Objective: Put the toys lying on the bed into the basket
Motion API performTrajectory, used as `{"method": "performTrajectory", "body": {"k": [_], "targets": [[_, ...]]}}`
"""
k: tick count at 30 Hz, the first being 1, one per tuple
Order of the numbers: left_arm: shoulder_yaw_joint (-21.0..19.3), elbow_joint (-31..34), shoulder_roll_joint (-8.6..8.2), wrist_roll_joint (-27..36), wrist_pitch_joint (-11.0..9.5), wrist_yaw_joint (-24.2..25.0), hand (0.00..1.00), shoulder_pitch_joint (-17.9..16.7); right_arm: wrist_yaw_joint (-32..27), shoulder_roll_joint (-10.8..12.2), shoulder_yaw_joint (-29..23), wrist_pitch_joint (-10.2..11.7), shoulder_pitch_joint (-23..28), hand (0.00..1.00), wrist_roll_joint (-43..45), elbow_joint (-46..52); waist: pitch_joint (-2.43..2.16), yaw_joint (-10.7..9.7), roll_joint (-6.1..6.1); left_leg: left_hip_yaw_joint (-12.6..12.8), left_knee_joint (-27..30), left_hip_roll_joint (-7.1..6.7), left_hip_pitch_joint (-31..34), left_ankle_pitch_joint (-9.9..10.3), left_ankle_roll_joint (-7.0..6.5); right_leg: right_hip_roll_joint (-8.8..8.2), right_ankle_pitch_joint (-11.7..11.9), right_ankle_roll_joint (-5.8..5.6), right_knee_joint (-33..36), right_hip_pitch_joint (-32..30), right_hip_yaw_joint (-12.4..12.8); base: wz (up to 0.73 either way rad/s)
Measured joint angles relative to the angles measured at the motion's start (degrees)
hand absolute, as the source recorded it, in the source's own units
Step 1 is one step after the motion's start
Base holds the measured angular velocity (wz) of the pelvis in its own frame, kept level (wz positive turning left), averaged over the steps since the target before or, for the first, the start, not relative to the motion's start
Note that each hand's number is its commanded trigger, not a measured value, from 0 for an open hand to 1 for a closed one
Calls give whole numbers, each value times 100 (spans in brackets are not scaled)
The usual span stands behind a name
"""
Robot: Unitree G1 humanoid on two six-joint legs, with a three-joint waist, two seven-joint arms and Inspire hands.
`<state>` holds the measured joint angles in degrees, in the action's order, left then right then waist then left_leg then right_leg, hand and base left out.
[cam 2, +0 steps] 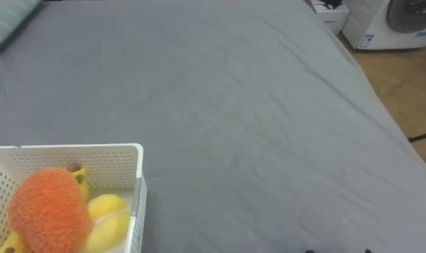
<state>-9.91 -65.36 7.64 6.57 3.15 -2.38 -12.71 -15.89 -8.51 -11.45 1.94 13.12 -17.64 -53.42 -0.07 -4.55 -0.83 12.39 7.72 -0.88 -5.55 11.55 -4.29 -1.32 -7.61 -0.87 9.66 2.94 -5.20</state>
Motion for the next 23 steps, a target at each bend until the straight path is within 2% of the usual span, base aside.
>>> {"method": "performTrajectory", "body": {"k": [2, 4, 8, 12, 16, 19, 23], "targets": [[11, 0, -4, 4, 23, -9, 0, -1, 55, 7, 13, 1, 113, 0, -67, -412, 18, 3, -17, 1, -7, 0, 1, 1, 1, 2, -1, 0, 0, -1, 12, 0], [6, 0, -7, -12, 54, -28, 0, -3, 164, 41, 3, -13, 208, 0, -111, -898, 25, -13, 35, 0, -13, 3, 8, 15, 5, 2, -5, 5, 0, -1, 4, 0], [-114, 0, -63, -337, 108, -70, 0, -4, 554, 43, -102, -95, 194, 0, 285, -1659, 22, 12, 44, -3, 11, 4, -5, 25, 7, 5, -9, 8, 1, 2, -9, 0], [-59, 12, -61, -499, 198, -79, 0, -2, 1021, 39, 319, -481, 52, 0, 1496, -2043, 20, 25, 48, 15, 14, 4, -16, 28, 13, 23, -39, 11, 3, -8, 82, -2], [16, 11, -55, -494, 327, -93, 0, -8, 1196, 41, 366, -893, -156, 0, 2380, -2100, 8, 39, 80, 18, 15, 6, -121, 28, 18, 22, -64, 23, 9, 24, 47, 0], [22, 6, -54, -496, 400, -93, 0, -12, 1261, 37, 364, -1024, -314, 0, 2708, -2198, 14, 60, 60, 19, 1, 11, -239, 35, 37, 30, -97, 34, 11, 120, 40, 0], [23, 2, -58, -499, 404, -97, 0, -9, 1362, 37, 372, -1090, -524, 0, 2784, -2300, 21, 103, 45, -2, -25, 10, -307, 43, 48, 33, -127, 35, -8, 196, 35, 0]]}}
